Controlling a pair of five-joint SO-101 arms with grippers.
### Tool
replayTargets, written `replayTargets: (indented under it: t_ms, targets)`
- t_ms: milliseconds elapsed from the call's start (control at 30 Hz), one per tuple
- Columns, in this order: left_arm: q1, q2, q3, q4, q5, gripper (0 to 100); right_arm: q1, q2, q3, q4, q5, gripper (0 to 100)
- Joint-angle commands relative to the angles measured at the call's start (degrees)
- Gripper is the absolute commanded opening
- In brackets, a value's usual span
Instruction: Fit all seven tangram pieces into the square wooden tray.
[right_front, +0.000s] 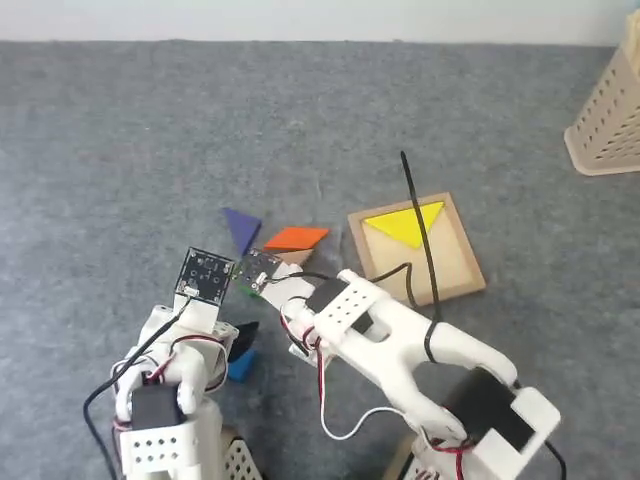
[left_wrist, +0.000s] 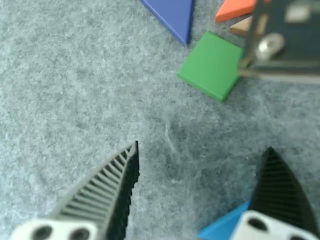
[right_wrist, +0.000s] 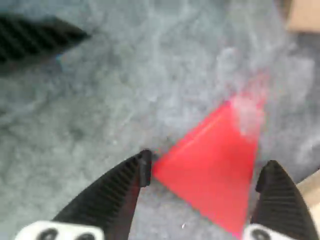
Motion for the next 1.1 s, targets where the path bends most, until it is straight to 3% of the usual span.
replayTargets:
  t_ms: [0,367,700,1067]
  targets:
    - [0.1,-0.8,-0.3,0.0,-0.1,35,-0.3,0.8,-2.1,0.7,0.3,25.6]
    - [0.1,-0.8,-0.3,0.0,-0.1,35,-0.2,-0.5,-3.5,2.8,0.3,24.2]
    - [0.1,-0.8,-0.3,0.0,-0.1,35,-0.1,-16.8,-4.3,11.5,-2.2,24.2]
    - [0.1,-0.8,-0.3,0.0,-0.1,35,11.5,-23.0,-4.2,13.1,-1.7,24.2]
